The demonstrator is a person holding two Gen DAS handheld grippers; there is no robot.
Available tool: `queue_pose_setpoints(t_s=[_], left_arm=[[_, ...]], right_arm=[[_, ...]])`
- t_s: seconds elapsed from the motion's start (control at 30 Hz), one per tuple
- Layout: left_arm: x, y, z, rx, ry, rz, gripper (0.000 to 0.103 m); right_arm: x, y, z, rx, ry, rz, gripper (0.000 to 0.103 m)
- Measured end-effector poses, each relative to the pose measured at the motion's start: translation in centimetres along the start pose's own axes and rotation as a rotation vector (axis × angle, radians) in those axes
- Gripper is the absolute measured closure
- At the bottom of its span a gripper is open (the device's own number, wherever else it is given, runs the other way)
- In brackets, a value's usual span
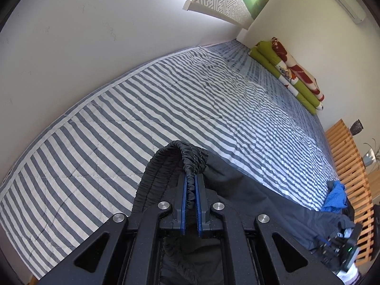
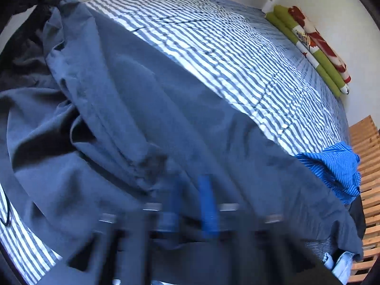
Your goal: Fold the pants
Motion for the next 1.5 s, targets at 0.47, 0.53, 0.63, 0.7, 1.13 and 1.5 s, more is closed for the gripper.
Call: queue_pose_setpoints(t_s=[0.47, 0.53, 0.63, 0.7, 1.13, 1.5], left_arm=[[-0.4, -0.3, -1.5, -0.051, -0.011, 0.009, 0.097], [-0.6, -0.5, -1.4, -0.047, -0.012, 0.013, 0.097], [-0.9, -0.8, -1.3, -0.052, -0.007, 0.017, 0.097], [-0.9, -0.9, -1.0, -0.05, -0.007, 0.018, 0.097], [-1.6, -2.1, -0.2, -0.035, -0.011, 0.031, 0.097], [-1.1, -3.8, 0.7, 0.012, -0.026, 0.048, 0.097]], right_arm=[[0.3, -2.0, -1.7, -0.179, 0.306, 0.094, 0.086], [-0.6, -2.6, -0.9, -0.197, 0.33, 0.117, 0.086], [-1.2, -2.5, -0.5, -0.2, 0.332, 0.107, 0.086], [-1.5, -2.3, -0.1, -0.189, 0.332, 0.11, 0.086], [3.3, -3.7, -1.6, -0.263, 0.296, 0.03, 0.103], [12.4, -8.5, 3.5, -0.348, 0.514, -0.042, 0.103]])
Point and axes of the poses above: each gripper's, at about its wrist camera, not at the fingertips, and x roughly against the way its jaws point, z to its left, y to its top, the point moved 4 cm from there along -x, roughly the way its jaws point, and after that the axes turned 1 degree about -z, right-handed, at the moved point
